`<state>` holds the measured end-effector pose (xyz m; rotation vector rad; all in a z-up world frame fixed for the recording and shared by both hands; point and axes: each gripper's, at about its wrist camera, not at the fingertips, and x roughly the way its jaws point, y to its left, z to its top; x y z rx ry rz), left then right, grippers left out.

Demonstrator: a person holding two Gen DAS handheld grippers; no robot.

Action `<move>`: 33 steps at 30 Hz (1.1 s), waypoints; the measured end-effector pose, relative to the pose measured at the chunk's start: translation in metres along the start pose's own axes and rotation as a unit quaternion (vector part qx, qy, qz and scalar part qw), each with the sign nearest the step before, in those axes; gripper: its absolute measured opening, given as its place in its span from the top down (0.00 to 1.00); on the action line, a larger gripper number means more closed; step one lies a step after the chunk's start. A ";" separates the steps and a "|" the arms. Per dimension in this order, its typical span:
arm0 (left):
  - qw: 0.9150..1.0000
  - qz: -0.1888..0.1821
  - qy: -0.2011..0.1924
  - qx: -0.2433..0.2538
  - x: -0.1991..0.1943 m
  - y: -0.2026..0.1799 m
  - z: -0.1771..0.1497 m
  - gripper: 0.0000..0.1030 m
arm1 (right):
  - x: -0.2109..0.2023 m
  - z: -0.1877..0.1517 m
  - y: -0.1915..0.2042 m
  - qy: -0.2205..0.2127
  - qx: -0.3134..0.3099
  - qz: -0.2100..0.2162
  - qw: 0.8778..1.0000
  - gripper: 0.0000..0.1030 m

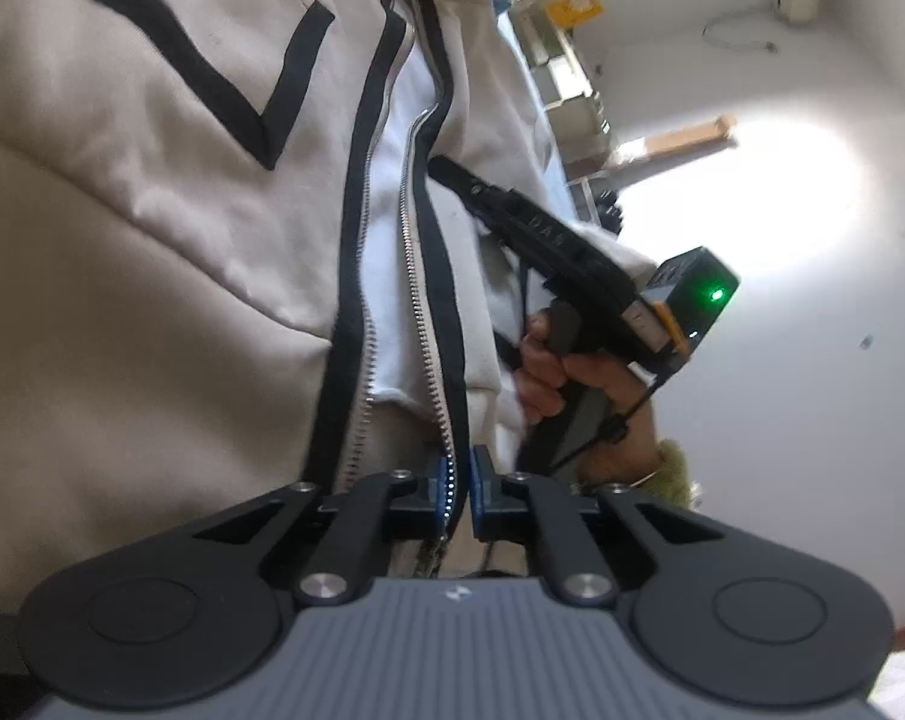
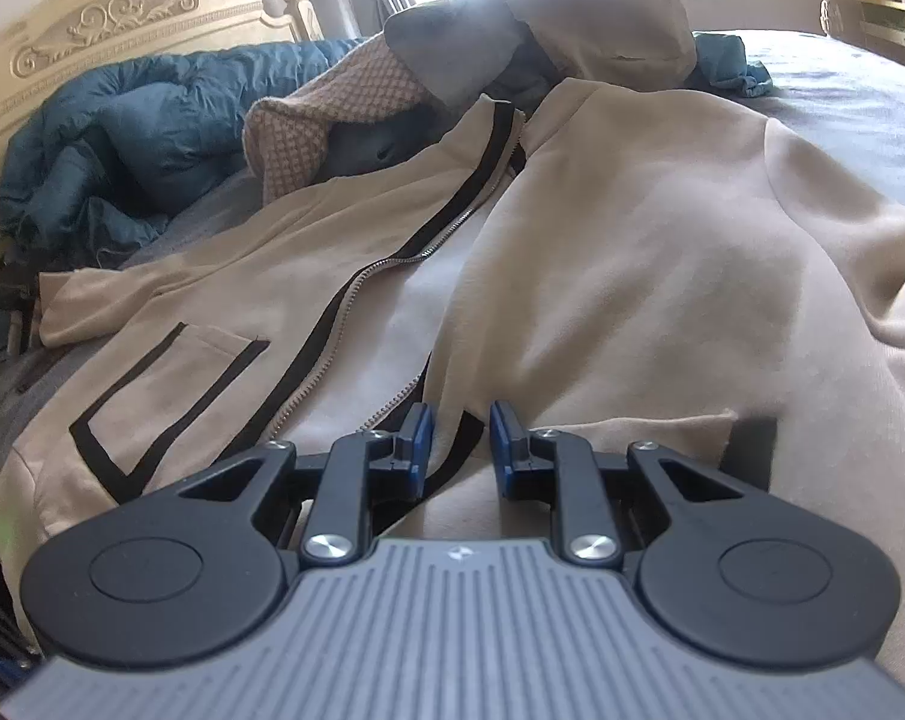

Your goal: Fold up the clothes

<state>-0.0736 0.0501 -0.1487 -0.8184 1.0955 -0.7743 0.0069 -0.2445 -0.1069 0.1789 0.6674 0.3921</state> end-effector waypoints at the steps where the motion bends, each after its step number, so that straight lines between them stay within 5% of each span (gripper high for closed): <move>1: 1.000 0.006 -0.006 0.007 -0.001 -0.001 -0.001 0.94 | 0.000 0.002 0.003 0.003 -0.004 -0.005 1.000 0.81; 10: 0.994 0.070 -0.035 0.078 -0.011 -0.001 -0.017 0.95 | -0.005 0.014 0.024 0.023 -0.017 -0.030 0.999 0.79; 16: 0.968 0.105 -0.076 0.213 -0.011 -0.025 -0.036 0.94 | -0.014 0.057 0.034 -0.002 -0.038 -0.069 0.997 0.79; 22: 0.961 0.093 -0.103 0.237 -0.012 -0.028 -0.044 0.94 | 0.033 0.093 0.051 0.035 -0.075 -0.101 0.992 0.79; 25: 0.950 0.096 -0.121 0.271 -0.008 -0.038 -0.051 0.94 | 0.061 0.096 0.048 0.059 -0.092 -0.116 0.987 0.81; 29: 0.936 0.101 -0.129 0.312 -0.008 -0.047 -0.057 0.94 | 0.083 0.083 0.016 0.095 -0.055 -0.153 0.982 0.81; 33: 0.936 0.096 -0.127 0.313 -0.009 -0.043 -0.058 0.94 | 0.067 0.091 0.006 0.082 -0.015 -0.137 0.987 0.82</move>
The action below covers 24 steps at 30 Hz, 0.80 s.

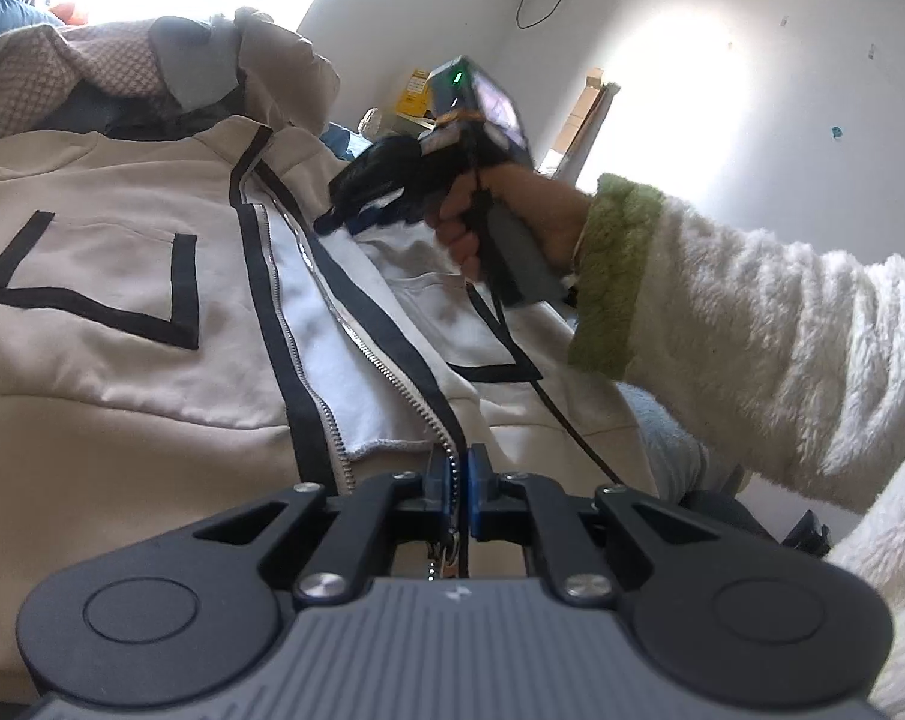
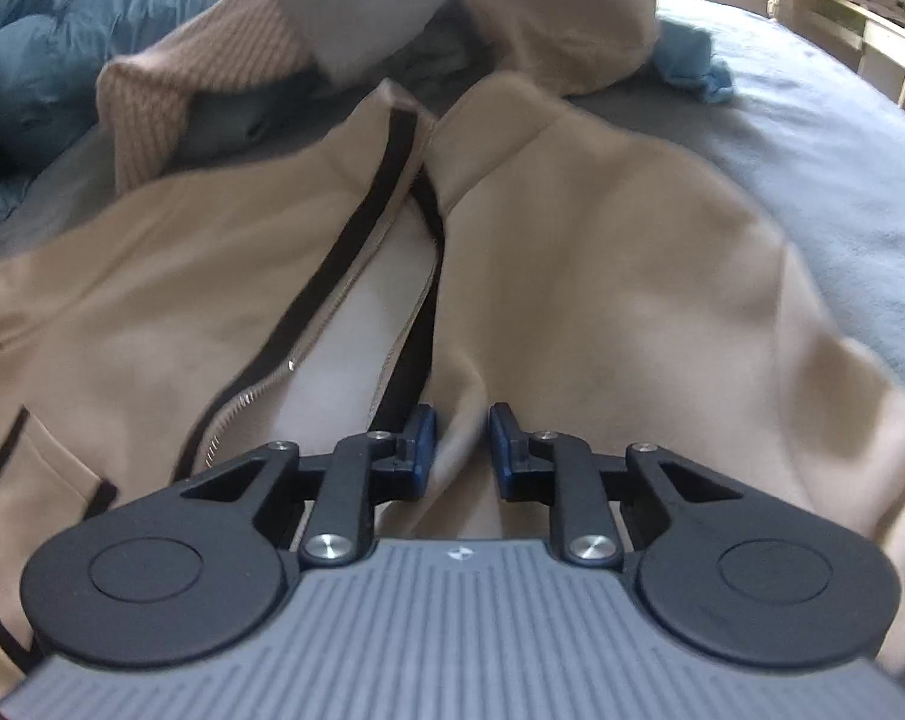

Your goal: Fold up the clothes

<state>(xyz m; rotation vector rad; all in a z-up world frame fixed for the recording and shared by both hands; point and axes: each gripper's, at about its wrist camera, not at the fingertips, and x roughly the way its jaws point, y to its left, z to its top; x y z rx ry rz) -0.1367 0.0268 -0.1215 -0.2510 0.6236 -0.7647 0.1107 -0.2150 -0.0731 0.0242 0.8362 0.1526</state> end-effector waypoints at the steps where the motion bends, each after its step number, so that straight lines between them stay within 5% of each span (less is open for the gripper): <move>1: 1.000 0.000 0.002 -0.002 0.001 0.001 -0.001 0.94 | -0.007 0.003 0.004 -0.014 -0.008 0.004 1.000 0.82; 8: 1.000 0.009 0.005 -0.012 0.001 0.004 0.000 0.94 | 0.028 -0.016 0.025 0.011 -0.102 -0.032 0.994 0.83; 15: 1.000 0.008 0.004 -0.013 0.000 0.003 -0.004 0.93 | -0.008 0.008 0.041 -0.011 -0.109 -0.029 0.994 0.83; 24: 1.000 0.009 -0.001 -0.008 -0.005 -0.003 -0.004 0.93 | 0.020 0.004 0.044 0.047 -0.073 0.004 0.996 0.77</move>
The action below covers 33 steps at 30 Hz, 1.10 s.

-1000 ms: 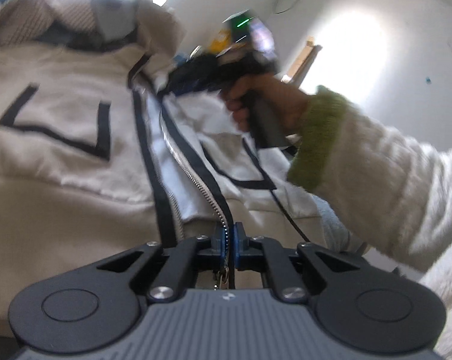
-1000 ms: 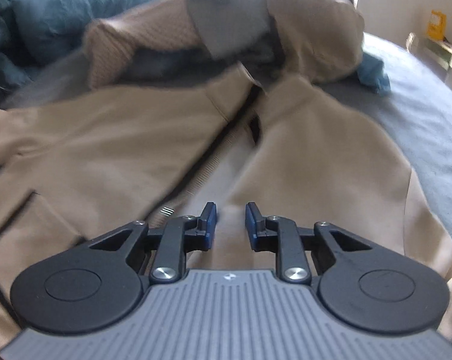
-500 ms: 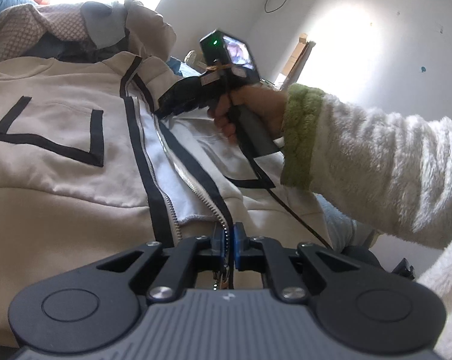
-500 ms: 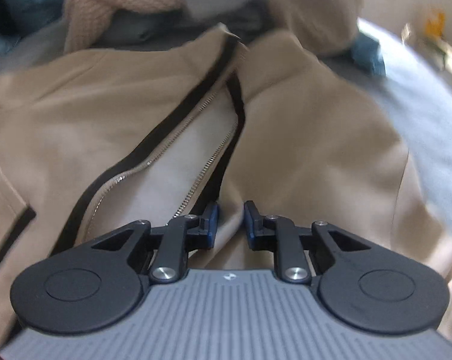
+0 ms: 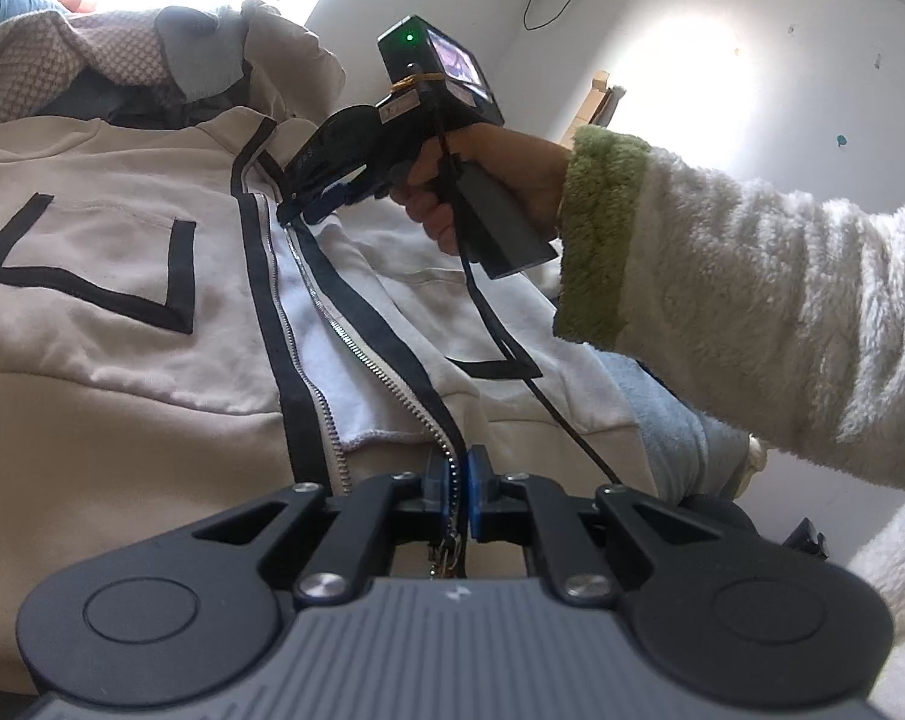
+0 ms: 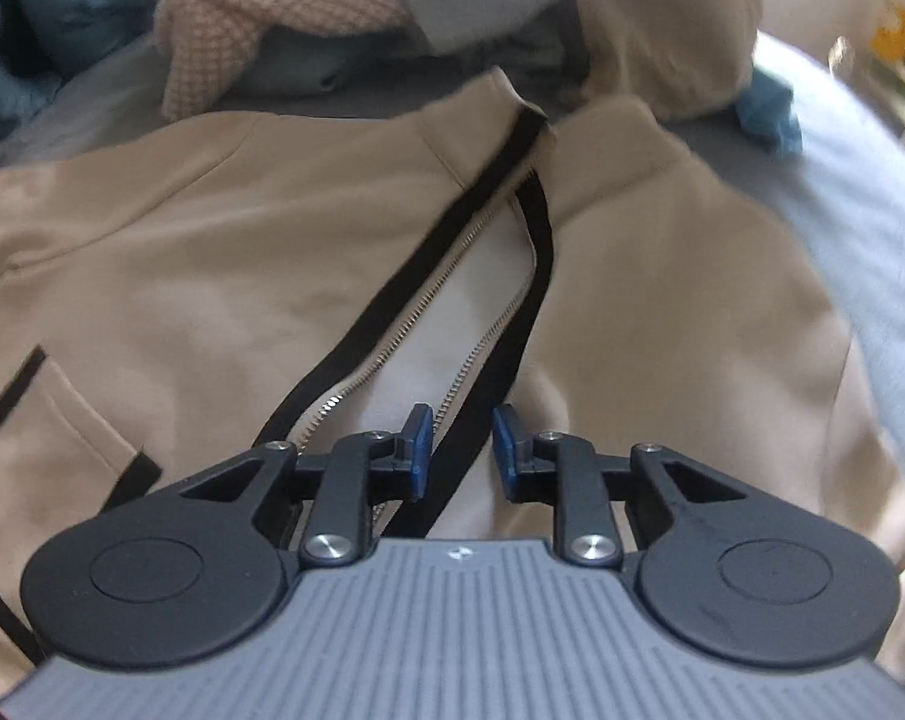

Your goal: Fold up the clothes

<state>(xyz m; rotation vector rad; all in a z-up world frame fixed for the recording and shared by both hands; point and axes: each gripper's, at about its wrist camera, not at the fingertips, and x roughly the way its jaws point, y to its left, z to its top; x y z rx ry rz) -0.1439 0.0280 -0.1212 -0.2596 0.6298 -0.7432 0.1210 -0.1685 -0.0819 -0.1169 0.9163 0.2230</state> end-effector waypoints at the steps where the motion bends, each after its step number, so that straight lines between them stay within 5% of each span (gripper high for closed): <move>1: 1.000 -0.001 0.000 0.000 -0.001 0.000 0.000 0.93 | 0.003 0.001 -0.003 0.005 0.015 0.011 1.000 0.73; 7: 1.000 -0.002 -0.001 -0.003 -0.002 -0.003 -0.001 0.93 | 0.015 0.012 -0.016 0.041 0.079 0.050 0.995 0.56; 21: 0.999 -0.011 -0.027 0.027 0.000 -0.021 0.005 0.93 | 0.021 0.018 0.007 0.070 -0.005 -0.001 0.998 0.55; 24: 0.999 -0.011 -0.030 0.034 0.001 -0.025 0.007 0.93 | 0.020 0.018 0.009 0.073 -0.018 -0.009 0.997 0.65; 28: 0.998 -0.012 -0.038 0.044 0.003 -0.030 0.011 0.93 | 0.014 0.018 0.001 0.069 -0.001 -0.020 0.997 0.94; 33: 0.998 -0.012 -0.039 0.056 0.005 -0.036 0.011 0.93 | -0.005 0.012 -0.023 0.037 0.060 -0.001 0.997 0.95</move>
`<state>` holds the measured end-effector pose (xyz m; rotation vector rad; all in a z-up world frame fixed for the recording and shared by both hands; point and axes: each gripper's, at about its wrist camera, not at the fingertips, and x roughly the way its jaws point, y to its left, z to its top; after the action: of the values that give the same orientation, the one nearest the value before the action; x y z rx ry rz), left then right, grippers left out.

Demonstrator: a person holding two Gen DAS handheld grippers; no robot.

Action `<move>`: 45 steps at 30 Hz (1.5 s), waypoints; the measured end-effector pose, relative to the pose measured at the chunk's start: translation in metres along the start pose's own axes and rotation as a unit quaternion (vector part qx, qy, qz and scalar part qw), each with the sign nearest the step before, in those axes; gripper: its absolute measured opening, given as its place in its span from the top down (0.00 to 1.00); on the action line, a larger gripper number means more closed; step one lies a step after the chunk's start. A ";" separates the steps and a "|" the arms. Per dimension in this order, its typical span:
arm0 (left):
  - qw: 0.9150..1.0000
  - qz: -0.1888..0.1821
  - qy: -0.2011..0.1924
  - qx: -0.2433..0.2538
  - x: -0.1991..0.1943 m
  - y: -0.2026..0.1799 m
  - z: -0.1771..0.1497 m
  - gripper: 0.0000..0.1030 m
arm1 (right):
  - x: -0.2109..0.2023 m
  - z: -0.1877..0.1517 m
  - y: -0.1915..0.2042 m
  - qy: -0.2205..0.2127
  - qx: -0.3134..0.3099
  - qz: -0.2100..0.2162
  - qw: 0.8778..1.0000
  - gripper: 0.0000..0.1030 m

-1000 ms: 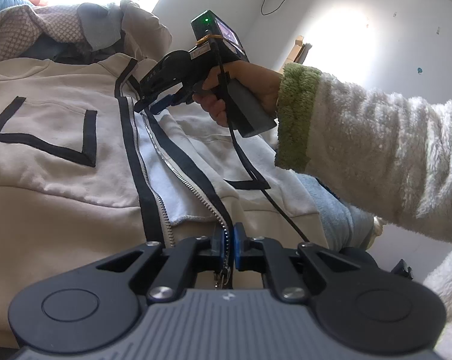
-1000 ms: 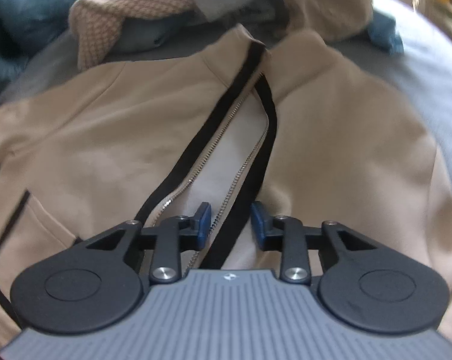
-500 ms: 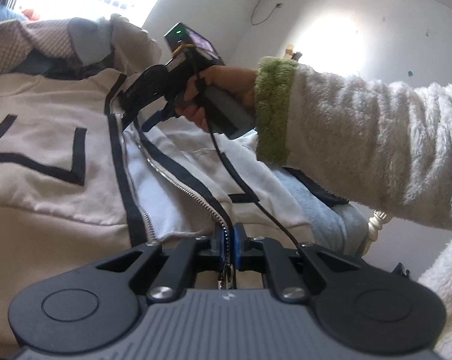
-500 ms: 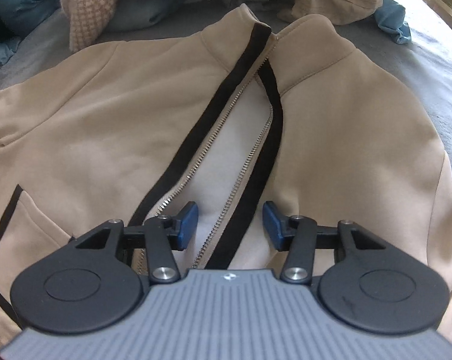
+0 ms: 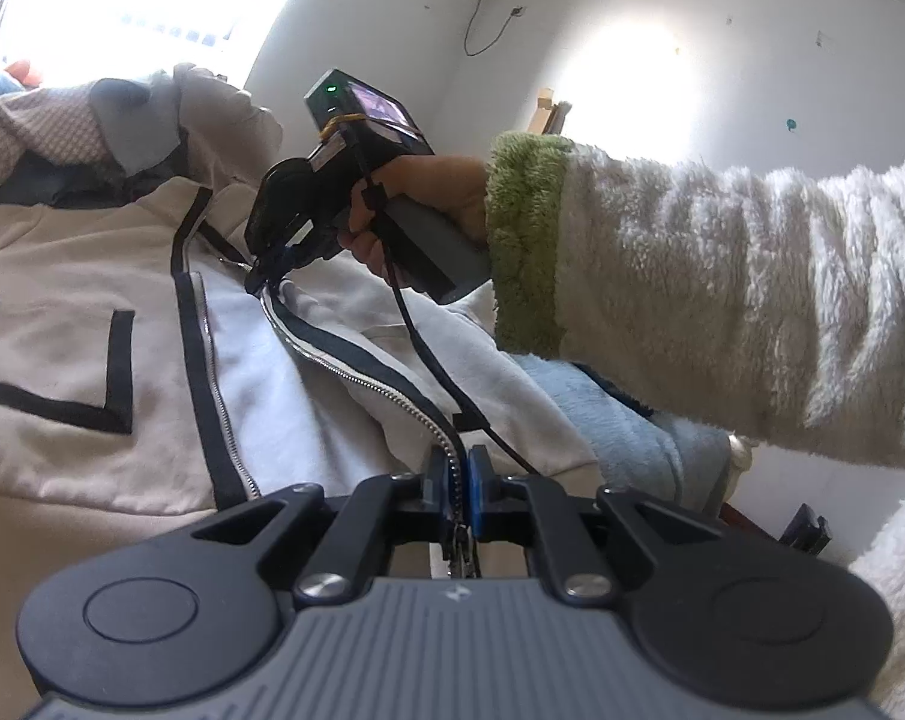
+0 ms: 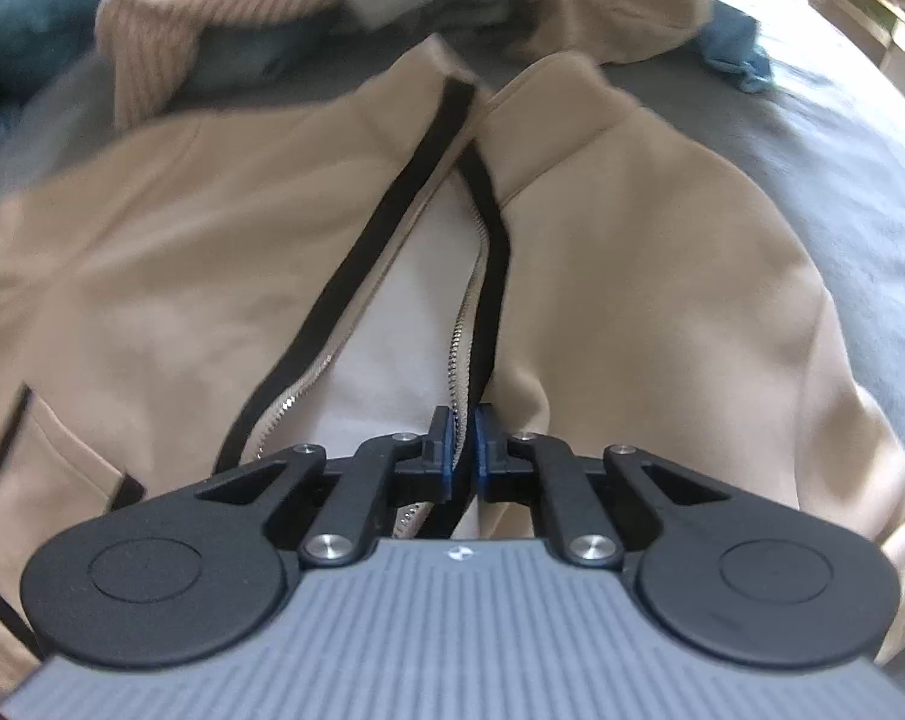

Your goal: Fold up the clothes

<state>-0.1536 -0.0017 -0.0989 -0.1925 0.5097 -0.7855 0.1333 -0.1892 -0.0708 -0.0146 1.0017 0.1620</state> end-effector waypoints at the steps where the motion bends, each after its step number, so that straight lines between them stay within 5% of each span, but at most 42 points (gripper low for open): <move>1: 1.000 0.003 0.000 0.002 0.000 -0.001 -0.001 0.93 | -0.004 -0.001 -0.006 -0.008 0.017 0.011 1.000 0.95; 8: 0.999 0.028 -0.014 -0.016 -0.009 0.003 -0.009 0.93 | -0.019 -0.005 -0.034 -0.062 0.139 0.152 0.977 0.96; 13: 0.996 0.052 -0.008 -0.073 -0.015 0.025 -0.023 0.94 | -0.014 -0.001 -0.019 -0.078 0.132 0.176 0.972 0.96; 30: 0.993 0.050 -0.014 -0.108 -0.025 0.030 -0.039 0.94 | 0.005 0.001 0.005 -0.062 0.109 0.162 0.979 0.95; 38: 0.990 0.050 0.016 -0.129 -0.021 0.031 -0.044 0.94 | 0.016 -0.004 0.013 -0.052 0.080 0.137 0.986 0.94; 45: 0.990 0.060 0.040 -0.122 -0.027 0.027 -0.043 0.89 | 0.013 -0.005 0.032 -0.055 0.012 0.099 0.994 0.68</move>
<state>-0.1746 0.0374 -0.1356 -0.3555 0.6879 -0.6147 0.1314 -0.1561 -0.0822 0.1156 0.8949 0.3281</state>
